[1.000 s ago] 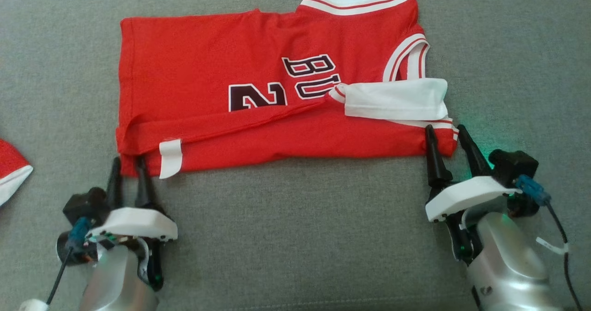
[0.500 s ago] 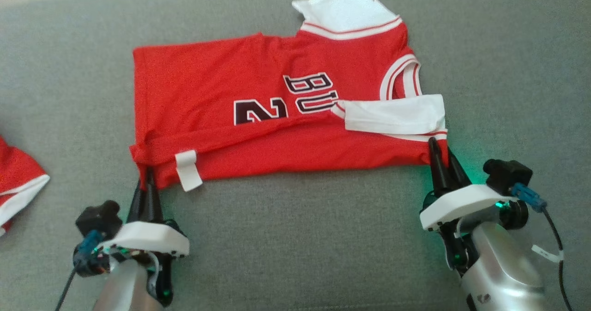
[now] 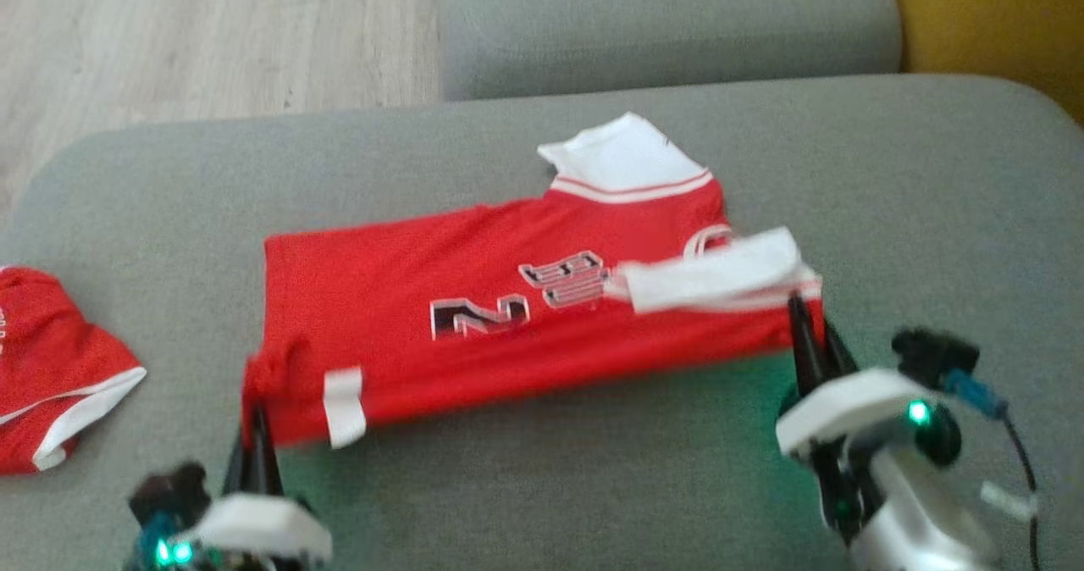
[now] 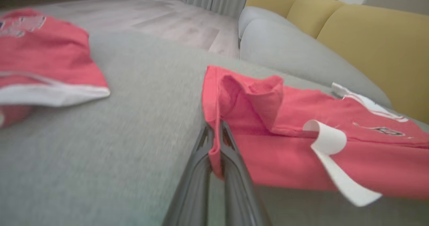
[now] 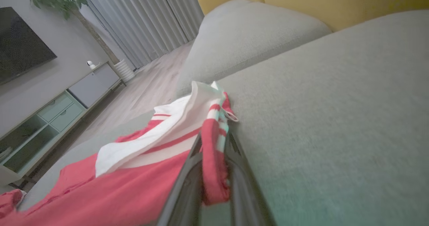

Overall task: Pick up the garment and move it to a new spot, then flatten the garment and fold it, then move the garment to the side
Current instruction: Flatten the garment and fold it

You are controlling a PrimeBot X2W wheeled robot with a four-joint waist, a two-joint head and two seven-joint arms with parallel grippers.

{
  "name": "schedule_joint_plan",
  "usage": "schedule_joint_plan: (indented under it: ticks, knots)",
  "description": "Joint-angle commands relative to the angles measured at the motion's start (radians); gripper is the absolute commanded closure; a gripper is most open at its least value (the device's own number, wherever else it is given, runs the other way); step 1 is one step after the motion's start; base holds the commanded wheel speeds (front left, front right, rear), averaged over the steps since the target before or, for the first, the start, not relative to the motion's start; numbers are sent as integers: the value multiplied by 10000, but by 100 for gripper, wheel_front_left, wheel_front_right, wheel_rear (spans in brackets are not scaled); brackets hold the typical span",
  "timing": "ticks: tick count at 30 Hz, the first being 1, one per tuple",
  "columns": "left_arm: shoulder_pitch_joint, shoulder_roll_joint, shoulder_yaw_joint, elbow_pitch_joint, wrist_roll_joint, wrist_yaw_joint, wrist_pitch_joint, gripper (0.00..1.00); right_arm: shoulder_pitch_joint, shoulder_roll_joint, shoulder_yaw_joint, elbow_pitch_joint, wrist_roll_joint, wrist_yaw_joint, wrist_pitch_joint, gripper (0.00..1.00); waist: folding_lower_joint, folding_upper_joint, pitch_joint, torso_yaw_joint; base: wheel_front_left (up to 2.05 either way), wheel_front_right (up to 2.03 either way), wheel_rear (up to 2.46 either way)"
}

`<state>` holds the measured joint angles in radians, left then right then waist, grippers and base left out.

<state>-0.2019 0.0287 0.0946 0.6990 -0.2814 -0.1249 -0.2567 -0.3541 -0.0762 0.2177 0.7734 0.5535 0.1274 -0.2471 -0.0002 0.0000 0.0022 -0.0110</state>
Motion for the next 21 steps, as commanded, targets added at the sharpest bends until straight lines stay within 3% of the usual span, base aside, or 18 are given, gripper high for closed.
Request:
schedule_joint_plan:
  ticks: [1,4,5,6,7,8,14,18,21]
  knots:
    - [-2,216,229,-36,-122,-40,-51,100,144,-114,209,-148,172,33,-36,100,2,0,-160,11,0,0,0]
    - [411,216,-5,209,-559,-45,-51,100,652,-159,423,-18,447,33,3,100,2,0,-94,-11,0,0,0]
    - [486,216,-85,140,-729,-46,-51,100,771,-183,504,-5,490,33,-10,89,2,0,-42,-13,0,0,0]
    - [555,216,-199,74,-840,-44,-51,100,867,-215,622,-6,473,33,-26,26,2,0,23,-5,0,0,0]
    - [613,216,-337,81,-969,3,-51,60,949,-230,687,9,487,33,-44,0,2,0,88,-1,0,0,0]
    - [630,216,-479,74,-1088,88,-51,0,994,-233,684,25,521,33,-64,0,2,0,180,-1,0,0,0]
    - [261,216,-682,-262,-898,521,-51,0,638,-454,314,-215,-275,33,-138,0,2,0,714,-28,0,0,0]
    - [-370,379,-533,-412,-439,383,-51,0,490,-364,-441,-857,-1063,33,-143,0,2,0,1032,-13,0,0,0]
    - [-1611,852,-686,328,-156,220,-51,0,256,-141,-963,-1236,-1580,33,-145,0,2,0,1454,1,0,0,0]
